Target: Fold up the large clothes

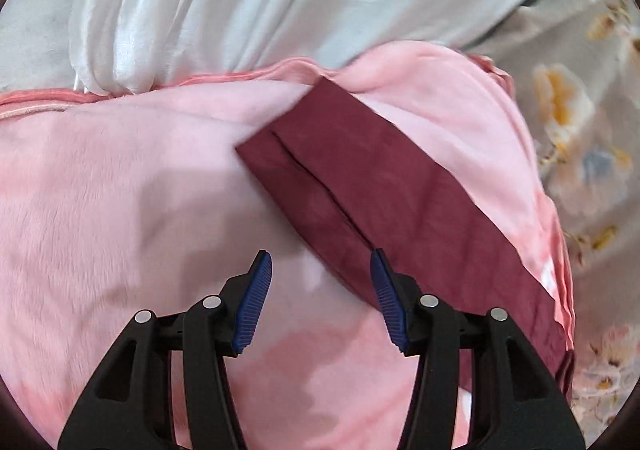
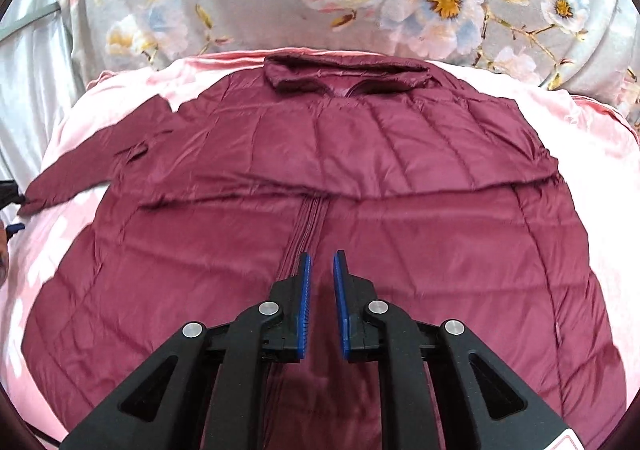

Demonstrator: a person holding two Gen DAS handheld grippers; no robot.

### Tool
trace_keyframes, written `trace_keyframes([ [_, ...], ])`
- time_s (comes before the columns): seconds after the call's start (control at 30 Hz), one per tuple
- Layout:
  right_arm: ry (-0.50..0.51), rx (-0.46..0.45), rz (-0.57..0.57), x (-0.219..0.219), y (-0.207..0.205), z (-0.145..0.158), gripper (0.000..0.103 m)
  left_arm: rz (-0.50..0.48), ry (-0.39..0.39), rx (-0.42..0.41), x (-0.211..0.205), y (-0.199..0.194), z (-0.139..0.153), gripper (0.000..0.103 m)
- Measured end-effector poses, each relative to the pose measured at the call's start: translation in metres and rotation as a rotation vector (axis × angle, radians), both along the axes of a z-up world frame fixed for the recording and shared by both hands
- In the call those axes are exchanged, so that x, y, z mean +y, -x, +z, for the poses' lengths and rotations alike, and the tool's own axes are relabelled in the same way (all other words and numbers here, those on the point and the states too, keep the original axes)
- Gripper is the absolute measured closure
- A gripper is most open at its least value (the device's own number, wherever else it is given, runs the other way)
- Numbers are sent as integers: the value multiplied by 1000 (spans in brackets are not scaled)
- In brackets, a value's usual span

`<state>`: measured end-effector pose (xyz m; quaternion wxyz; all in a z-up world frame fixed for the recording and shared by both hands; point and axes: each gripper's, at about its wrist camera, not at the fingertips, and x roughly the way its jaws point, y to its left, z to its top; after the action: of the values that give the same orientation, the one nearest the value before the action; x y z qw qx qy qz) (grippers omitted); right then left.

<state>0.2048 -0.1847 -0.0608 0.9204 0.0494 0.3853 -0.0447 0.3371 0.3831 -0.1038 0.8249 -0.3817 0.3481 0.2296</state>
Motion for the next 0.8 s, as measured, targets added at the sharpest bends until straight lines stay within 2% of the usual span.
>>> trace_keyframes([
  [0.1,-1,3,-7,0,2,-5,86,7,35,-10,13,-5,-9,57],
  [0.17,-3,-2,-19,-1,4,-6,81,-13,13,-3,13,-10,-5,85],
  [0.2,-4,-3,-23,-1,4,-6,81,-43,14,-6,11,-15,-2,102],
  [0.27,-2,-9,-28,-1,5,-6,80,-65,3,-29,5,-21,12,102],
  [0.4,12,-29,-35,0,9,-3,79,-154,-86,-155,-35,-29,74,103],
  [0.5,-2,-58,-43,-3,15,0,78,-281,-179,-275,-100,-26,139,103],
  [0.57,-14,-71,-45,-4,20,3,77,-406,-246,-368,-165,-19,183,103],
  [0.63,-34,-81,-45,-6,29,5,76,-535,-271,-429,-225,-13,210,103],
  [0.73,-71,-88,-36,-9,46,7,74,-734,-287,-474,-321,0,230,103],
  [0.8,-79,-92,-42,-14,59,8,71,-825,-282,-473,-372,5,228,103],
])
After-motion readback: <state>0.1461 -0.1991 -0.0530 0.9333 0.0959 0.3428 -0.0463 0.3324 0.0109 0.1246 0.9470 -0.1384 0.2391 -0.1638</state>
